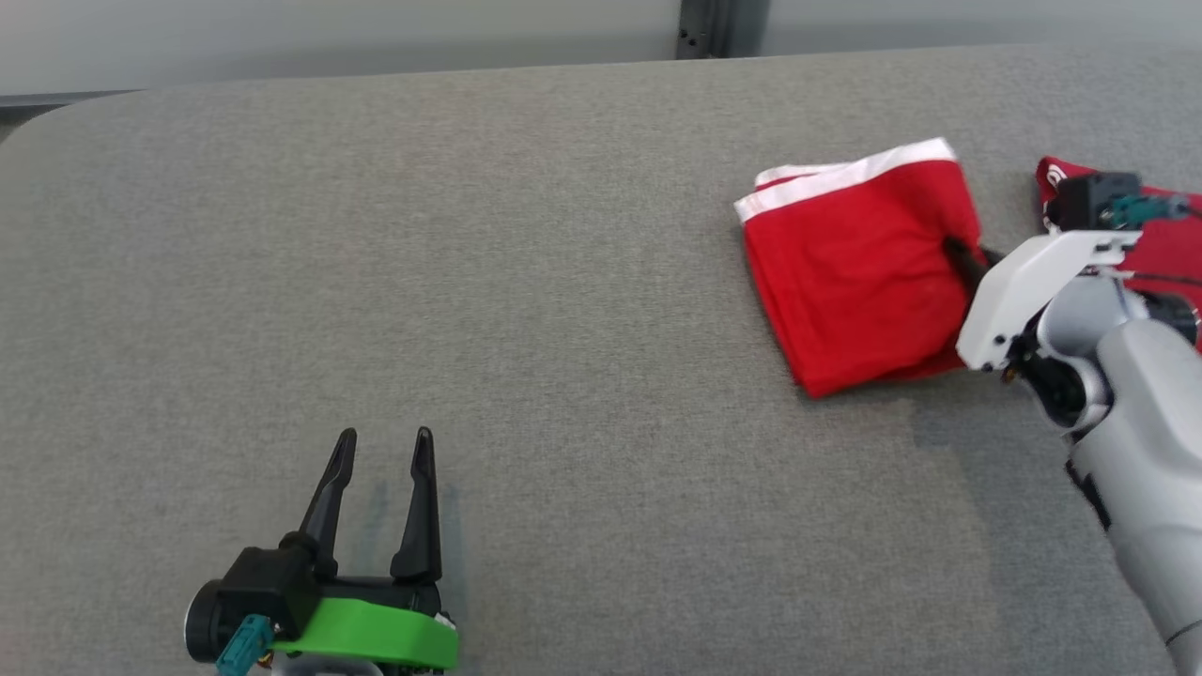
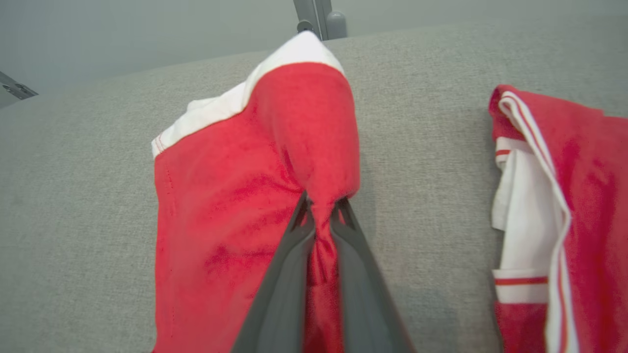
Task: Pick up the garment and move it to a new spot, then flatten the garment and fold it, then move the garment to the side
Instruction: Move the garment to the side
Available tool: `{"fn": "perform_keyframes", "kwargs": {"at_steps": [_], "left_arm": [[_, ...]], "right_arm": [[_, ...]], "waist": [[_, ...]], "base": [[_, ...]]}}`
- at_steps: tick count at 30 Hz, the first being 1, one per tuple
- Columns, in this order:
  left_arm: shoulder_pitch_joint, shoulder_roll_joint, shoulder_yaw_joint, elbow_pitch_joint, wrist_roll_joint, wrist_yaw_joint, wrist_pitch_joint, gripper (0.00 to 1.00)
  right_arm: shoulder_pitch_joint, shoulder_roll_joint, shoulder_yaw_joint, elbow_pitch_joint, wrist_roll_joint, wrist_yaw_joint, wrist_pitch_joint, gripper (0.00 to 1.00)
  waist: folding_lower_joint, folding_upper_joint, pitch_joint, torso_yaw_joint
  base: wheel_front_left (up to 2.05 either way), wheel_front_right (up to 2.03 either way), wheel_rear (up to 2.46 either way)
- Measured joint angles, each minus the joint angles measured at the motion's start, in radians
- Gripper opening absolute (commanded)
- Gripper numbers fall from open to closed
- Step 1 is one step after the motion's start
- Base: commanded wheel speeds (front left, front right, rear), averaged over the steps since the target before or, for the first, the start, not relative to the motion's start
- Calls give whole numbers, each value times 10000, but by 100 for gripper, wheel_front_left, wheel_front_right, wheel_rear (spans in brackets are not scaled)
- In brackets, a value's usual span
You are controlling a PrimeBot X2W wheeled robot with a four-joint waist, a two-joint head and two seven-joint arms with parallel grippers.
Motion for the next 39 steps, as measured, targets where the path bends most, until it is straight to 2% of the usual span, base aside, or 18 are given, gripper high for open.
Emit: {"fn": "perform_keyframes", "kwargs": {"at_steps": [4,9,13,16,17,18,22,25,29,30,33,39], "left_arm": [[-293,-2,25,15,278,-121,0,100],[-506,-4,69,117,476,-272,0,100],[-566,-4,148,259,589,-395,0,100],[-660,-4,178,313,648,-466,0,100],[-673,-4,178,334,658,-493,0,100],[-686,-4,167,364,660,-518,2,100],[-716,-6,100,424,602,-531,0,100],[-695,-6,79,451,468,-428,0,100],[-437,-6,188,497,186,-188,0,100],[-242,-6,313,512,-82,10,0,100],[97,0,562,481,-351,232,0,100],[682,-4,1083,199,-301,531,0,100]], "right_arm": [[-473,-1080,-148,-1198,343,0,922,0],[-548,-2042,-734,-2293,617,0,2345,0],[-540,-2508,-1444,-2224,219,0,3043,0],[-587,-2554,-2040,-1678,-502,0,3037,0],[-628,-2546,-2192,-1505,-842,0,2811,27],[-693,-2525,-2382,-1342,-1202,0,2466,100],[-862,-2247,-3012,-773,-2443,4,1028,100],[-660,-1939,-2934,-665,-3081,4,58,100],[272,-1751,-2742,-1233,-3827,4,-1488,100],[859,-1438,-2798,-1732,-3902,2,-2220,100],[2137,-732,-2949,-2650,-4092,4,-3335,100],[4814,627,-2759,-3933,-4769,4,-4930,100]], "waist": [[0,0,308,-608],[0,0,867,-1075],[0,0,1286,-1295],[0,0,1524,-1368],[0,0,1577,-1372],[0,0,1613,-1361],[0,0,1593,-1227],[0,0,1413,-1137],[0,0,1016,-1067],[0,0,769,-1041],[0,0,333,-1005],[0,0,-586,-920]], "base": [[0,0,0],[0,0,0],[0,0,0],[0,0,0],[0,0,0],[0,0,0],[0,0,0],[0,0,0],[0,0,0],[0,0,0],[0,0,0],[0,0,0]]}}
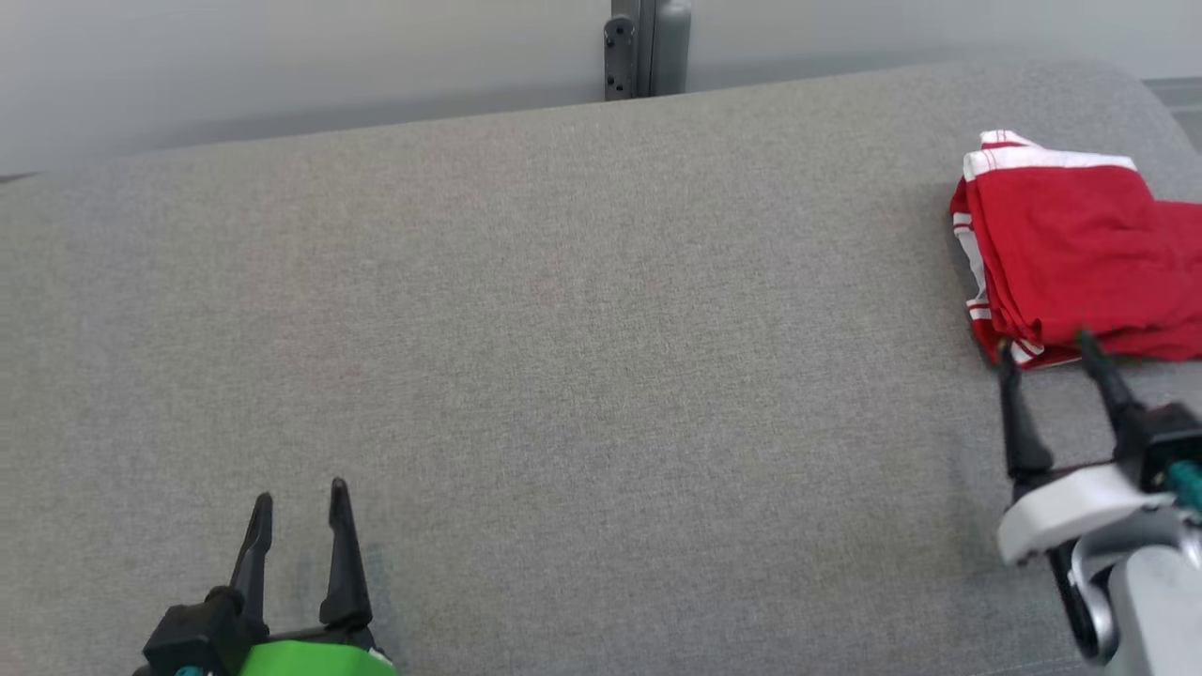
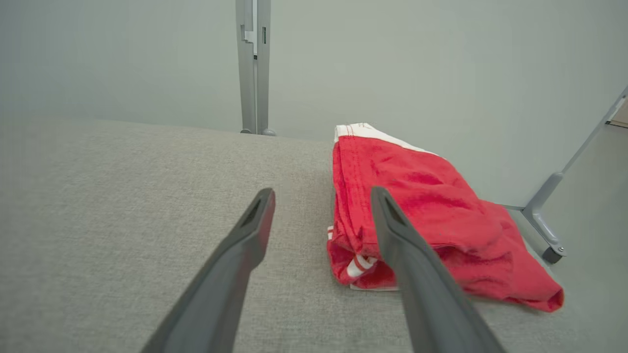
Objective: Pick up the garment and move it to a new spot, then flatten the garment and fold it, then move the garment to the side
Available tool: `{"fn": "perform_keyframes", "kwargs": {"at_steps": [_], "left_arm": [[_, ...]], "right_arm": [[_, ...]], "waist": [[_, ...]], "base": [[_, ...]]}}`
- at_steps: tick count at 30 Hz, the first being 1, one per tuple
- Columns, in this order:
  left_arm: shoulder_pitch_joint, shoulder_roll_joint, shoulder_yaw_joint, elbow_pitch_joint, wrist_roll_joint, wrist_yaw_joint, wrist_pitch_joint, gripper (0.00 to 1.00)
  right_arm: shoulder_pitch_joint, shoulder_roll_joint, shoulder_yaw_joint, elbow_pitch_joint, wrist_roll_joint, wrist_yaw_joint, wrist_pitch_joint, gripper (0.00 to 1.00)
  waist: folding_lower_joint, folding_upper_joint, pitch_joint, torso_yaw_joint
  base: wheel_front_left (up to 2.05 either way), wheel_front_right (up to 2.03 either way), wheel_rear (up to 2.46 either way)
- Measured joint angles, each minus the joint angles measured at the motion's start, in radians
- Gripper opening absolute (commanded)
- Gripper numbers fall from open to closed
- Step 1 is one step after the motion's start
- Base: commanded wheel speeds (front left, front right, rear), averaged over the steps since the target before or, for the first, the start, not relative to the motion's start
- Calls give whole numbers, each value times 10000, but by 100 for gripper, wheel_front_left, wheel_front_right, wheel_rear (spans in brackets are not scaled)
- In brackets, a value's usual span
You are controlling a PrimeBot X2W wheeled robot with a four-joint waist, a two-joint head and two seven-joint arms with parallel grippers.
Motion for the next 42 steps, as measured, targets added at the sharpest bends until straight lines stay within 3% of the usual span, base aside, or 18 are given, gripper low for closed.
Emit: {"fn": "perform_keyframes", "kwargs": {"at_steps": [4,10,17,24,25,31,42], "left_arm": [[419,8,378,-144,71,244,0,100],[822,4,832,75,263,148,0,100],[831,2,930,389,368,-353,0,100],[871,2,922,585,368,-378,0,100],[871,2,909,598,368,-372,0,0],[872,-58,853,1072,159,-372,121,0],[648,-63,999,1151,-1730,-477,654,0]], "right_arm": [[1297,639,268,-474,-683,-2,-213,100],[2676,1465,353,-1616,-924,0,-242,100],[2945,1726,88,-2144,-1018,0,-242,100],[2908,1806,-173,-2383,-1081,-2,-242,100],[2894,1812,-203,-2380,-1087,-2,-242,0],[3033,1937,-174,-1881,-928,2,-171,0],[2838,1944,-222,-1632,1406,2,382,0]], "waist": [[0,0,-566,74],[0,0,-1184,300],[-1,0,-1486,633],[0,0,-1504,603],[-1,0,-1486,601],[-1,0,-1483,599],[-1,0,-1484,575]], "base": [[0,0,0],[0,0,0],[0,0,0],[0,0,0],[0,0,0],[0,0,0],[0,0,0]]}}
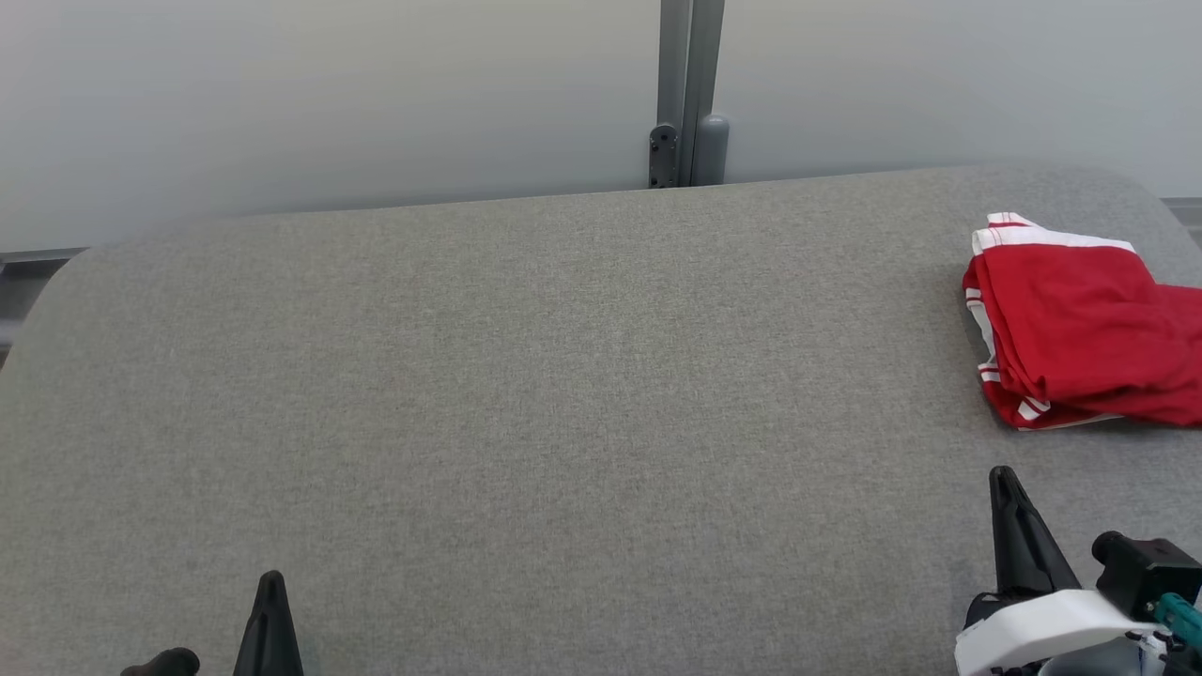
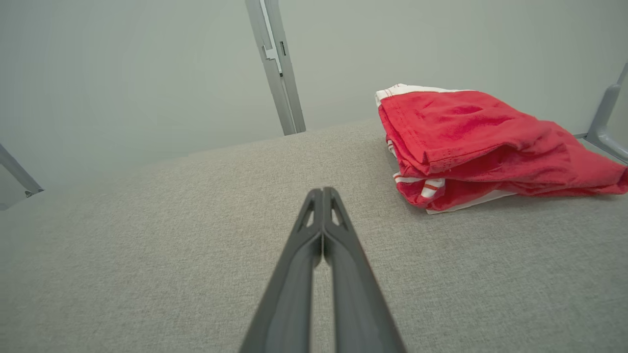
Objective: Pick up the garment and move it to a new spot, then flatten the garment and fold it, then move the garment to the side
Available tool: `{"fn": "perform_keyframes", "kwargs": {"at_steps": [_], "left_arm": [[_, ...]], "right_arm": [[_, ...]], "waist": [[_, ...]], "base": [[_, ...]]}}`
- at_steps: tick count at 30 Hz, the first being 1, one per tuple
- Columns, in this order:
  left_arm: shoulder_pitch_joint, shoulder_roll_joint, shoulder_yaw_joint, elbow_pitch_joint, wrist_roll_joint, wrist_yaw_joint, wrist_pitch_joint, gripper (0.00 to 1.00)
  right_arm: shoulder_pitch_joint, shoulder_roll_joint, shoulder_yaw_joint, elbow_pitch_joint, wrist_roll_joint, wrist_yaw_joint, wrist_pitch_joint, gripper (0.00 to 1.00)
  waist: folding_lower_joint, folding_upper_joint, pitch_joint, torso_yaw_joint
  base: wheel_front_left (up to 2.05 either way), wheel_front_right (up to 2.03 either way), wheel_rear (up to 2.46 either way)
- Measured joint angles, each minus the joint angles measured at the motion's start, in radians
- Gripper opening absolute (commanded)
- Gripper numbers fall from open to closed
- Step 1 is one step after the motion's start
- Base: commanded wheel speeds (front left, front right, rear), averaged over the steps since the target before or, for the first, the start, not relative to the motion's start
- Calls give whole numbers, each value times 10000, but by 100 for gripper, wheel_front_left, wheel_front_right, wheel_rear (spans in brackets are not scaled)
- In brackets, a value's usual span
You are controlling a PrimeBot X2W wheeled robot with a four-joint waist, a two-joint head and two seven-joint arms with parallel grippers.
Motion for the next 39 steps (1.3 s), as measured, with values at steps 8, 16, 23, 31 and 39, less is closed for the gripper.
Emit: {"fn": "perform_keyframes", "kwargs": {"at_steps": [8,16,23,31,39], "left_arm": [[-279,0,96,36,-1256,-86,357,0],[-529,2,174,67,-2395,-176,654,0],[-737,2,268,104,-3306,-263,926,0],[-952,4,349,134,-4303,-353,1185,0],[-1157,4,416,155,-5164,-426,1446,0]], "right_arm": [[-214,0,-25,150,1549,-2,336,0],[-423,0,-56,284,2966,-2,675,0],[-576,0,-77,395,4107,-2,924,0],[-736,-2,-105,516,5308,-2,1204,0],[-905,-4,-134,633,6431,-4,1455,0]], "waist": [[0,0,-1,-17],[0,0,-1,-34],[0,0,-2,-49],[0,0,-3,-65],[0,0,-4,-82]], "base": [[0,0,0],[0,0,0],[0,0,0],[0,0,0],[0,0,0]]}}
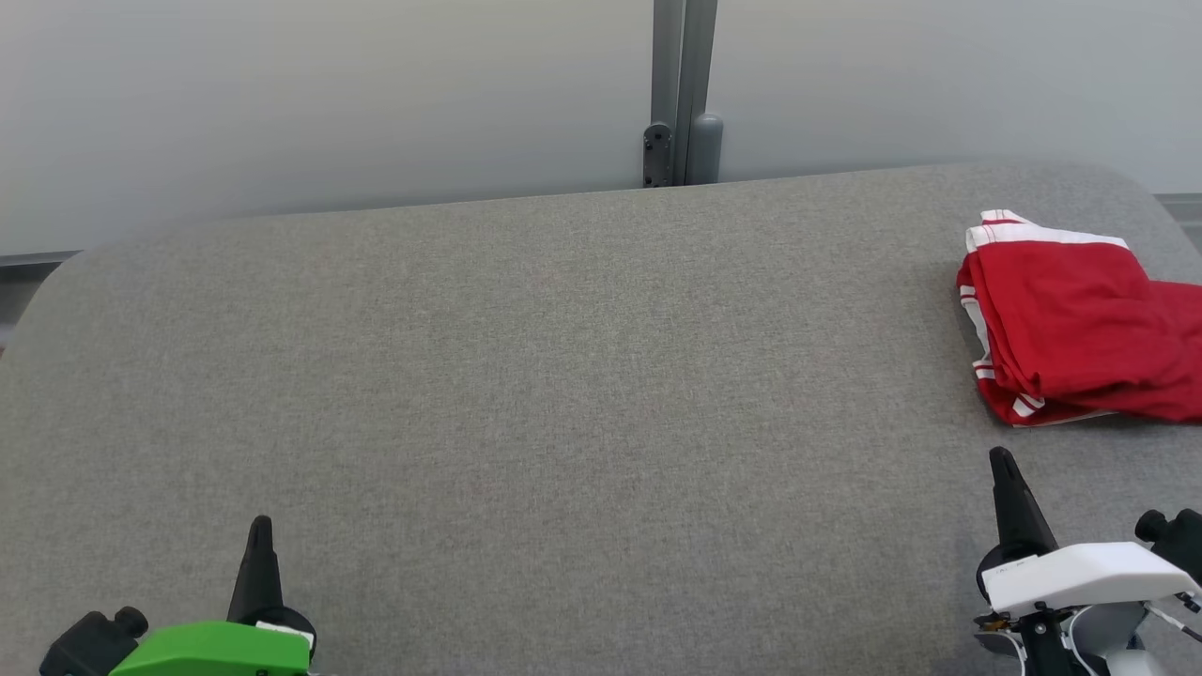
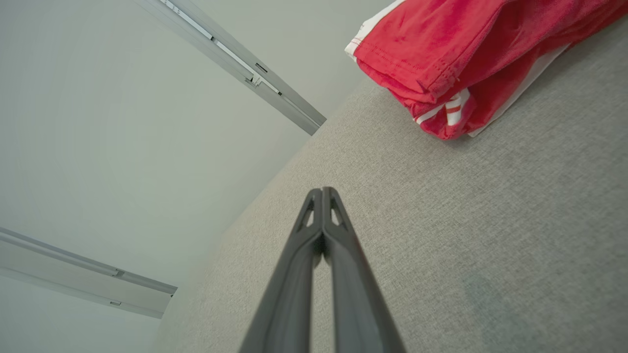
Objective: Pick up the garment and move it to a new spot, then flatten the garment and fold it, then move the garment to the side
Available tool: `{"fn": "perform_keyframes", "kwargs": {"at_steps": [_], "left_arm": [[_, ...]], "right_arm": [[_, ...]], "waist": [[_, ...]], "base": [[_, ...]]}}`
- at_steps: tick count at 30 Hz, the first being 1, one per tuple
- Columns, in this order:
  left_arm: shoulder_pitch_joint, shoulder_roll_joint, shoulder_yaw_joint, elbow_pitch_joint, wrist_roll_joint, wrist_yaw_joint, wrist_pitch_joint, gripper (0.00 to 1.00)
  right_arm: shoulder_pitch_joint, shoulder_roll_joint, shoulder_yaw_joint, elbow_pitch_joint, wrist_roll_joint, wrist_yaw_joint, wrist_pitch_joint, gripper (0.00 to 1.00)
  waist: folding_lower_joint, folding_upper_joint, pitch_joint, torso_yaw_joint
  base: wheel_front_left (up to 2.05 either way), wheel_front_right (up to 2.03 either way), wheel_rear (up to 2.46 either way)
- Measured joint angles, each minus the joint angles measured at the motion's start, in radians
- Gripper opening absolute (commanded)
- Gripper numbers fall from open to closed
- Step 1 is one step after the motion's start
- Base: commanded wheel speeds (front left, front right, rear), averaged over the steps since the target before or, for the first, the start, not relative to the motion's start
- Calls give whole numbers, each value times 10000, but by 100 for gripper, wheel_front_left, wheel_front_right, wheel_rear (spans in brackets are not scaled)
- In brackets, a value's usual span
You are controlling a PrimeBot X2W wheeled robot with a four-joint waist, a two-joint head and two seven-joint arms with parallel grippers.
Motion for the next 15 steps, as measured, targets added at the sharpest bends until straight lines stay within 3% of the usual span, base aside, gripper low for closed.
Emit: {"fn": "perform_keyframes", "kwargs": {"at_steps": [15], "left_arm": [[-340,6,125,42,-1534,-109,426,0]], "right_arm": [[-297,-4,-50,186,1858,-4,424,0]], "waist": [[1,0,-2,-32]], "base": [[0,0,0]]}}
